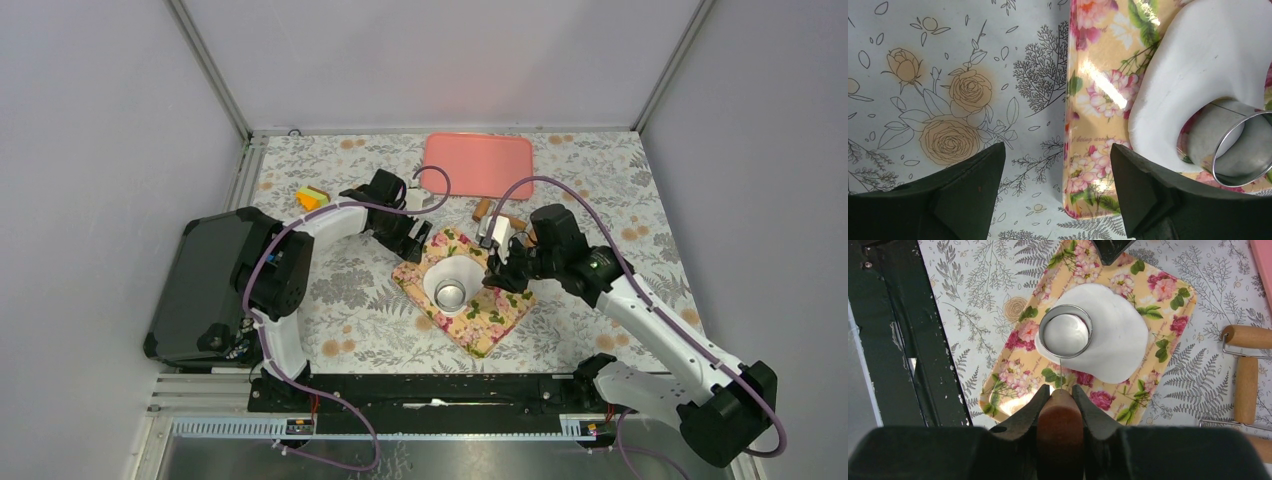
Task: Roll out the dumpling wrappers from the dough
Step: Remove the dumpling wrapper from the work surface.
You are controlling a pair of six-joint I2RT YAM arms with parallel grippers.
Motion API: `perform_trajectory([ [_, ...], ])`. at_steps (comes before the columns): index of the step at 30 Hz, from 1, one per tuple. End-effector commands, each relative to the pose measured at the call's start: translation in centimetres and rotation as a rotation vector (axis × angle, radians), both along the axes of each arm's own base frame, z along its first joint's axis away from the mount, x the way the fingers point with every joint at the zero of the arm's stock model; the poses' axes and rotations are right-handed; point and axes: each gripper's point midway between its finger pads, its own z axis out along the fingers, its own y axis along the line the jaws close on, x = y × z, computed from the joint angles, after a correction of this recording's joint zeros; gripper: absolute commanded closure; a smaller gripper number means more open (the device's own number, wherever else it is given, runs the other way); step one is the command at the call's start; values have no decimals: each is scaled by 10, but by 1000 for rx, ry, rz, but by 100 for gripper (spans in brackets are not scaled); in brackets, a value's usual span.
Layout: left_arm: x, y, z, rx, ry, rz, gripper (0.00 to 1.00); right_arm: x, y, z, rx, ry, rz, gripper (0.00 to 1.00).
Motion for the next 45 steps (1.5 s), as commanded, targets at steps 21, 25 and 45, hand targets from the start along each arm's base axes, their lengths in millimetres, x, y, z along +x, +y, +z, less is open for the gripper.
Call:
perform_trajectory([
  [21,8,-13,15,-68,-3,-10,22,4,8,-17,-29,-14,22,100],
  [25,6,-12,15,-65,6,-14,23,1,5,-27,-72,-3,32,100],
  [45,-17,-17,2,-40,79,-61,46,28,-25,-33,-258,-150,-45,100],
])
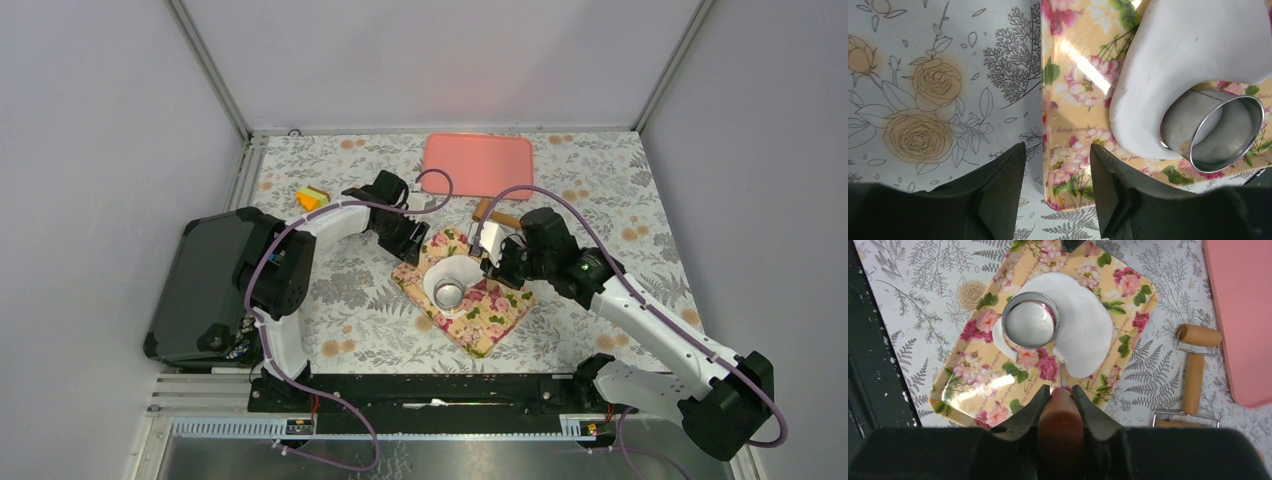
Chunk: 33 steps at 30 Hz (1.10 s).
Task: Roll out the dumpling wrappers from the dough
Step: Remove the dumpling wrapper from the work surface.
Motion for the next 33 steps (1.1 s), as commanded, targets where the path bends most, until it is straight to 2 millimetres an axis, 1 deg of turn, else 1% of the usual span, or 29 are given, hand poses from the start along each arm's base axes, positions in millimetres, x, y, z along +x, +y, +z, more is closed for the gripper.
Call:
perform_trajectory([
  [1,-3,-12,1,-31,5,-41,47,8,-19,-20,-119,0,-60,100],
  [4,-5,-13,-3,-26,16,-46,47,14,-12,-23,-92,-5,-66,100],
  [6,-6,-13,-4,-25,19,-47,48,18,-3,-22,-63,-4,-59,100],
  [10,-8,-13,-6,-25,31,-46,52,23,11,-19,-17,12,-39,100],
  [17,-10,-14,-8,-26,42,-45,68,38,27,-9,45,-20,-47,100],
  [18,-10,-15,-8,-26,42,-46,75,49,33,-3,75,-58,-57,100],
  [24,-12,-15,-9,-24,46,-49,87,69,46,5,107,-111,-57,100],
  [26,-12,-16,-9,-23,47,-53,90,75,51,6,114,-117,-60,100],
  [30,-13,-17,-9,-29,55,-58,93,82,61,8,144,-113,-55,100],
  [33,-14,-18,-8,-36,56,-63,94,86,69,15,174,-105,-56,100],
])
